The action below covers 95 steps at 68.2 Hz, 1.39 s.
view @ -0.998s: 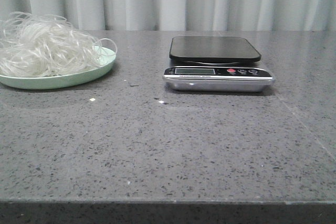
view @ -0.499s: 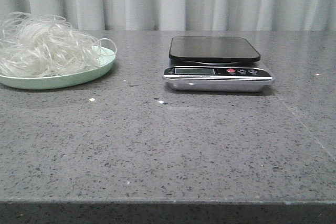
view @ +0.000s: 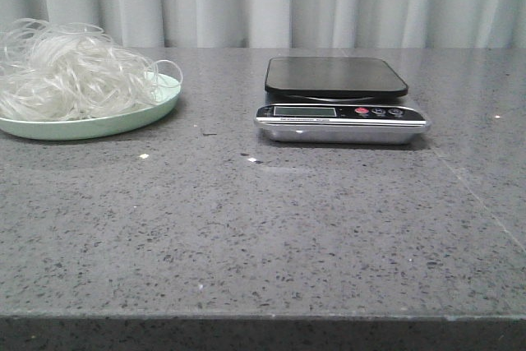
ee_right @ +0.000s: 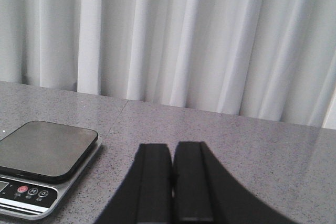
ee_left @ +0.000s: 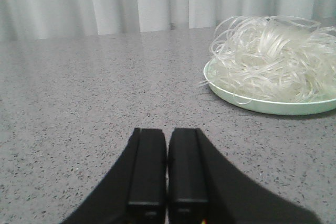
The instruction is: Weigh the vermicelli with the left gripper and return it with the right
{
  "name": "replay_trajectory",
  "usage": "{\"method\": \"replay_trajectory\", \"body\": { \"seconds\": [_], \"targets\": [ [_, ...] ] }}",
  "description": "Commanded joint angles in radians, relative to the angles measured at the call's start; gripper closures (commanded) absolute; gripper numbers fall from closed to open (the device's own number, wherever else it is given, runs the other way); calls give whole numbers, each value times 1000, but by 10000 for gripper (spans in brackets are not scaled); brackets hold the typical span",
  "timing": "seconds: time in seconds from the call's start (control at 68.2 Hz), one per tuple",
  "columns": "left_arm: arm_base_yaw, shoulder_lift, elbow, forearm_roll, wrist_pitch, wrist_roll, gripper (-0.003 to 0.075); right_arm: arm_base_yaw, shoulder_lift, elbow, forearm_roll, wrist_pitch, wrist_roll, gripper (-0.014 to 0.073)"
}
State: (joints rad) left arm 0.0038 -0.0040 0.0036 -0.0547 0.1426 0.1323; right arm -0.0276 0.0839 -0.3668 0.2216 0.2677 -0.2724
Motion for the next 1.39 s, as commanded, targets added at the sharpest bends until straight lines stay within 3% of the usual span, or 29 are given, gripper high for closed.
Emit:
{"method": "replay_trajectory", "body": {
  "seconds": [0.0, 0.293, 0.543, 0.91, 0.968, 1.379],
  "targets": [
    [2, -20, 6, -8, -82, 0, 583, -5, 13, -22, -8, -76, -8, 442],
    [2, -20, 6, -8, -82, 0, 583, -5, 13, -3, -56, -96, -4, 442],
    [2, -20, 6, -8, -82, 0, 583, -4, 13, 140, -161, -160, 206, 442],
    [2, -20, 6, -8, -82, 0, 583, -4, -62, 385, -62, -339, 215, 442],
    [2, -20, 6, -8, -82, 0, 583, -4, -116, 386, -50, -283, 215, 442],
    [2, -20, 6, -8, -82, 0, 583, -4, -111, 387, -51, -268, 215, 442]
  ]
}}
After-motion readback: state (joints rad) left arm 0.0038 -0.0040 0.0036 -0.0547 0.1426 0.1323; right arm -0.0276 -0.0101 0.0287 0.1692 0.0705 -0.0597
